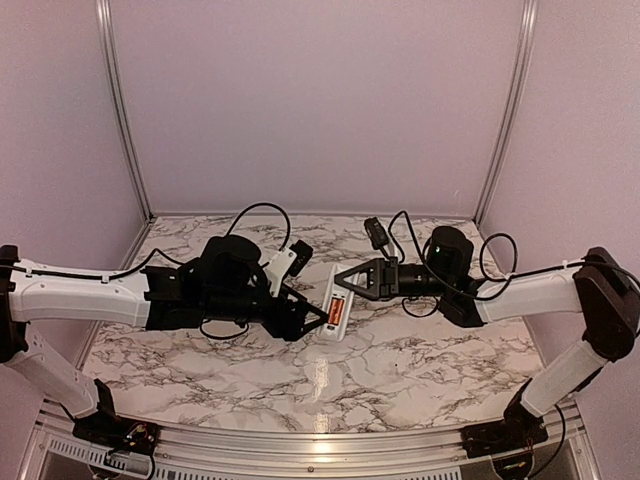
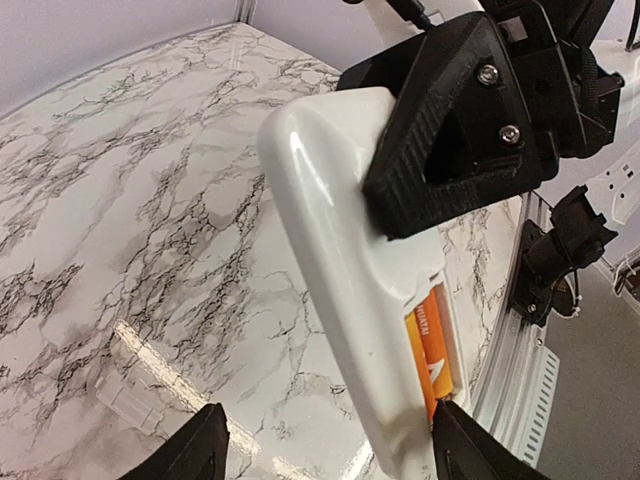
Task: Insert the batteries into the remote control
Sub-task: Press the battery in the battery compartment, then pass from the right arm to the left
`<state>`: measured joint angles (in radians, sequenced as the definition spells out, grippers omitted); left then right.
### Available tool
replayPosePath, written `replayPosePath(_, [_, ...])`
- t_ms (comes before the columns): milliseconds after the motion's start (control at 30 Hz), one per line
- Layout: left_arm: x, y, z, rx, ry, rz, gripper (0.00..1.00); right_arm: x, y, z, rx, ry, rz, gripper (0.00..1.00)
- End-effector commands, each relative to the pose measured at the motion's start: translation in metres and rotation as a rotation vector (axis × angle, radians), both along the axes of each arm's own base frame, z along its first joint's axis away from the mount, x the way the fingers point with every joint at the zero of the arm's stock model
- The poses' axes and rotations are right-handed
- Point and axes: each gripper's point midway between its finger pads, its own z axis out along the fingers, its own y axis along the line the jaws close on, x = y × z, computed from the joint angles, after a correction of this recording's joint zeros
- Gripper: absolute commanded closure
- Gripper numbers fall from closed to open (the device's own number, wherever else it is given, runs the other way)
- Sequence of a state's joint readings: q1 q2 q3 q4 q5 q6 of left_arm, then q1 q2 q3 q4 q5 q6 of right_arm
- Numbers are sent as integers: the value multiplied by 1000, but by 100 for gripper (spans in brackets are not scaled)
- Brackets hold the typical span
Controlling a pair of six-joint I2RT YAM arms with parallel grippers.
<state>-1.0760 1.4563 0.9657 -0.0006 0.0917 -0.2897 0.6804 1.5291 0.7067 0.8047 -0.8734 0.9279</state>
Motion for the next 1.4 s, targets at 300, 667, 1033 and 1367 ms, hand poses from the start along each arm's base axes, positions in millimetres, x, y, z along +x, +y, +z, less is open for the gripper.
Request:
replayPosePath(300, [33, 22, 2, 35, -42, 148, 21, 27, -25, -20, -120, 17, -168, 100])
replayPosePath(667, [21, -16, -7, 53, -21, 82, 12, 35, -32, -39, -162, 77, -245, 100])
replayPosePath(1033, [22, -52, -29, 126, -19, 117, 9, 36, -36, -39, -144, 108, -280, 100])
replayPosePath(1367, [29, -65, -45, 203, -30, 134, 22, 34, -38, -37, -129, 114, -283, 100])
